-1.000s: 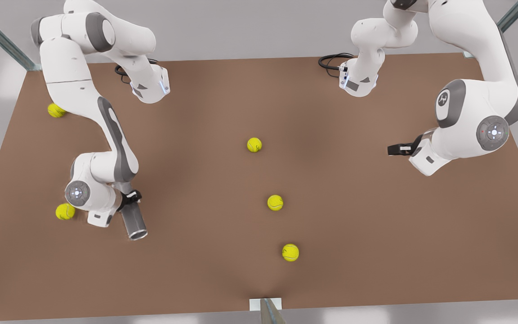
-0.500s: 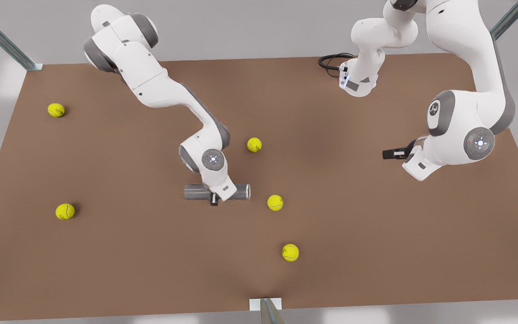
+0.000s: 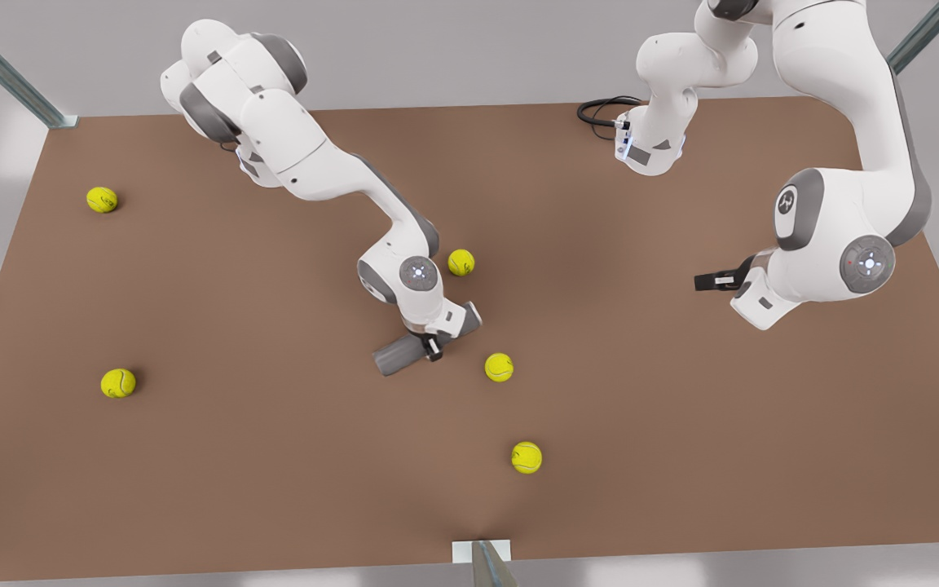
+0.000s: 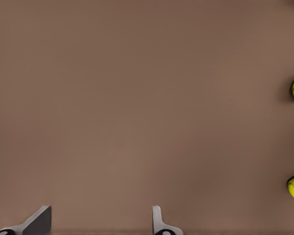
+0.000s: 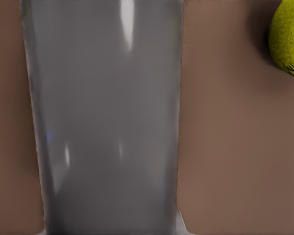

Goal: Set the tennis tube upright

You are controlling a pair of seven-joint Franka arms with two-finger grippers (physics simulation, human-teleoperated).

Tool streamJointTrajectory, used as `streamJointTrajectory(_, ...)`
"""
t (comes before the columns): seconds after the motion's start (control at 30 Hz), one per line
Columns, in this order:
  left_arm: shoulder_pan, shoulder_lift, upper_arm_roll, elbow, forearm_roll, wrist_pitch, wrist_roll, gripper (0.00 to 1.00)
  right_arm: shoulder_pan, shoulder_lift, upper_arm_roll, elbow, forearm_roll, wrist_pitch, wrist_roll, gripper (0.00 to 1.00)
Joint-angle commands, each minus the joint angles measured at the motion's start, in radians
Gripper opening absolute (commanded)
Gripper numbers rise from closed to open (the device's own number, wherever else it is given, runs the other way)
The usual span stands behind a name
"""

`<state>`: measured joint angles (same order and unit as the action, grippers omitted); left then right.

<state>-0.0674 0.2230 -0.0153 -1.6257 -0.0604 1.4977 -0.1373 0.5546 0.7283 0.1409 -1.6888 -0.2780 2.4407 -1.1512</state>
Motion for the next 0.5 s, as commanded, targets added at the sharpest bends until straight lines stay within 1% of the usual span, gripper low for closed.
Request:
streamJointTrajectory(0.0,0.000,-0.001,0.000,0.001,0.001,-0.005,-0.001,1.00,-0.002,-0.001,0.000,0.003,0.002,0.015,-0.151,0.72)
streamJointTrajectory(0.03,0.000,-0.001,0.000,0.001,0.001,-0.005,-0.001,1.00,-0.004,-0.007,0.000,0.003,0.010,0.014,-0.119,0.72)
streamJointTrajectory(0.1,0.000,-0.001,0.000,0.000,0.001,-0.005,-0.001,1.00,-0.009,-0.024,0.000,0.000,0.016,-0.014,0.103,0.72)
streamJointTrajectory(0.23,0.000,-0.002,0.000,-0.010,-0.001,-0.005,0.001,1.00,-0.005,-0.037,0.000,0.000,0.039,-0.084,0.415,0.72)
streamJointTrajectory(0.33,0.000,0.001,0.001,-0.013,-0.001,-0.002,0.015,1.00,0.002,-0.033,0.000,-0.006,0.037,-0.104,0.515,0.73)
streamJointTrajectory(0.47,0.000,0.004,0.001,-0.029,-0.001,0.004,0.016,1.00,0.010,-0.021,0.000,-0.002,0.034,-0.104,0.505,0.73)
